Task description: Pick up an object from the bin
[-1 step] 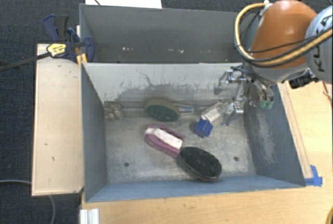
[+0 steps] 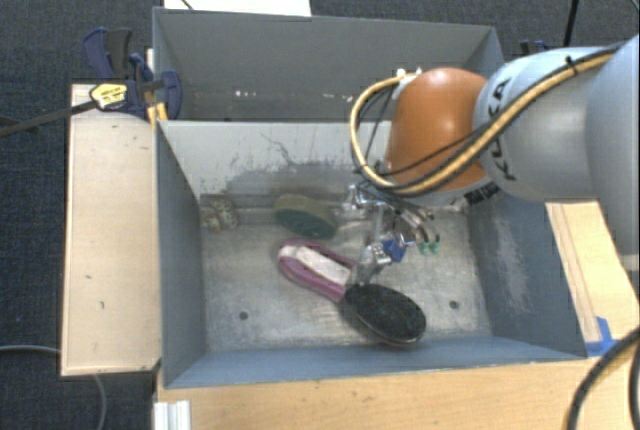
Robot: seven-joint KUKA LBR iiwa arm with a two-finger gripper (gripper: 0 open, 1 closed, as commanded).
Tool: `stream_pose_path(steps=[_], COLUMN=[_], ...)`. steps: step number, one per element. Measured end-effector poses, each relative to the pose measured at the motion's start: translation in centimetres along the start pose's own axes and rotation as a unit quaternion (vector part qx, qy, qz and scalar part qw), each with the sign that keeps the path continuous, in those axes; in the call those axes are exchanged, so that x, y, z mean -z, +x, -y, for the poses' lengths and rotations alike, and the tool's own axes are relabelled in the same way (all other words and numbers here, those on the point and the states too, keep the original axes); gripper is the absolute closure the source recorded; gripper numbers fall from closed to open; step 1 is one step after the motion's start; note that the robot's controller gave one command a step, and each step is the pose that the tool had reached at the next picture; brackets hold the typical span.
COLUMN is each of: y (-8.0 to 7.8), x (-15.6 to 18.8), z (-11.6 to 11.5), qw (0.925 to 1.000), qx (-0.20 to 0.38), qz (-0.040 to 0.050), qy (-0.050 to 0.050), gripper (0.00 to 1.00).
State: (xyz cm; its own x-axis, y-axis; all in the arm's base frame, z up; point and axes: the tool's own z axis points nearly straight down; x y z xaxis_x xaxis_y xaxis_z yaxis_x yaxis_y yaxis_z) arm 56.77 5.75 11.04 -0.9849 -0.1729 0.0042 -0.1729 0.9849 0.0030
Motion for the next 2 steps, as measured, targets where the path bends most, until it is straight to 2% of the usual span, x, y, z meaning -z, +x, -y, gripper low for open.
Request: stream_pose_path(steps=[1,2], y=[-0.2,6.7], x=[-3.8,-3.7], z=[-6.9,-10.0], qw=[0.9982,0.9937], qx=[0.06,0.111], qz=[0.0039,0.0075], qy=[0.002,0.001], gripper=[0.0,0.0])
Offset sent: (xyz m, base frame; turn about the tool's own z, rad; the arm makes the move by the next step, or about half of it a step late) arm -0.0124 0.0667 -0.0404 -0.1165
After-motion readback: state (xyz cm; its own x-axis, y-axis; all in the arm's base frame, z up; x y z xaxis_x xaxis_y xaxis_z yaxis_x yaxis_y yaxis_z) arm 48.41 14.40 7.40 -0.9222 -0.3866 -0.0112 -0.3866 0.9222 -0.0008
